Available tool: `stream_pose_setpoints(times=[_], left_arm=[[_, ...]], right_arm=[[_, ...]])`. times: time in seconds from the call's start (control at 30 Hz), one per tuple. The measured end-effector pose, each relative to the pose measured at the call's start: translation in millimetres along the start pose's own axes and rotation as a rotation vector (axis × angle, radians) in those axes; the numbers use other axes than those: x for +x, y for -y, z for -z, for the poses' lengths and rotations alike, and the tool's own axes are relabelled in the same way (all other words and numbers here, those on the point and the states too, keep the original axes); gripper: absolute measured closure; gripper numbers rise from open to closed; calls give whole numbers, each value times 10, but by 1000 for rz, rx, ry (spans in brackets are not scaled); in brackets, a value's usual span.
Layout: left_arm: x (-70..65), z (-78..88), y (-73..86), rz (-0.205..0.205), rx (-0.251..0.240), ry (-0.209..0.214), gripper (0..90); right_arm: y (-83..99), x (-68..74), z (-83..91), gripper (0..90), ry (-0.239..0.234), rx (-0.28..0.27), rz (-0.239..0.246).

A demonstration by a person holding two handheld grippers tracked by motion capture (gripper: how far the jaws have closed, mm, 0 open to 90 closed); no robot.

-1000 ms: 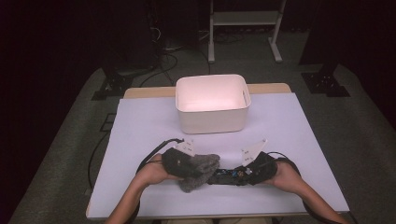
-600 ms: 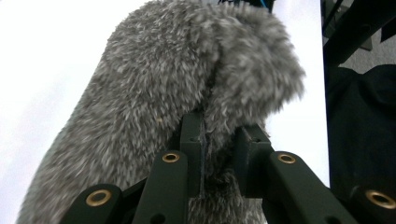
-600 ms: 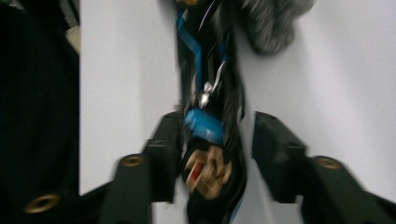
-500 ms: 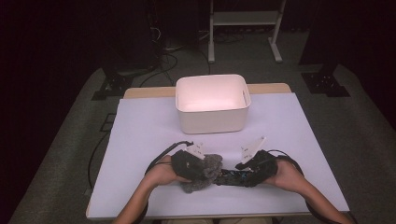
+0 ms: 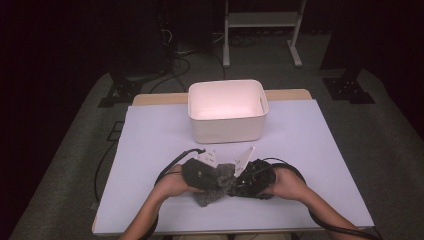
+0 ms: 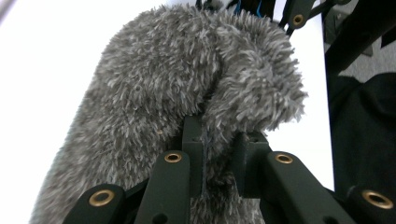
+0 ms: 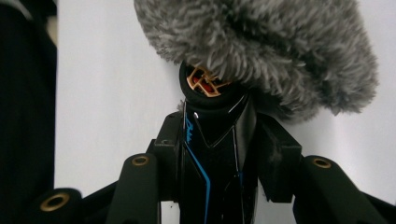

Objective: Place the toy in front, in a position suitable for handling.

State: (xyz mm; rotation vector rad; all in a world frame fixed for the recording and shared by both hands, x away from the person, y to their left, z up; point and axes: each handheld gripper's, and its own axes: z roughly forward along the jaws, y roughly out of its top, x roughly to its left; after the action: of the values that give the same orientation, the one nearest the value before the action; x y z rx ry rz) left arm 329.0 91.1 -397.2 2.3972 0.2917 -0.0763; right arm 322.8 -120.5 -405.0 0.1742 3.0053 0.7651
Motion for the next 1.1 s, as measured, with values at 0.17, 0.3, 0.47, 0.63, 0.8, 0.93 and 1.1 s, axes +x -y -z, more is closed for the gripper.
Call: stream_pose_setpoints(times=[0.17,0.3,0.47,0.63,0.8,0.93,1.1], left_arm=[[-16,321,-116,-8,-42,-46,792],[-95,508,-333,-71,-49,-63,792],[-129,477,-466,-93,-45,-63,792],[-115,427,-427,-88,-41,-58,791],[-134,277,-371,-82,-44,-26,789],[-122,260,-405,-61,-71,-12,787],[-114,347,-476,-63,-71,-34,788]], right_arm=[[-34,-72,54,559,-10,-184,-37],[-66,-84,103,559,-6,-266,-32],[6,-66,202,561,4,-336,-39],[176,-44,279,564,11,-375,-55],[328,-37,381,565,26,-393,-71],[394,-20,415,566,31,-409,-89],[328,-54,386,567,22,-407,-92]])
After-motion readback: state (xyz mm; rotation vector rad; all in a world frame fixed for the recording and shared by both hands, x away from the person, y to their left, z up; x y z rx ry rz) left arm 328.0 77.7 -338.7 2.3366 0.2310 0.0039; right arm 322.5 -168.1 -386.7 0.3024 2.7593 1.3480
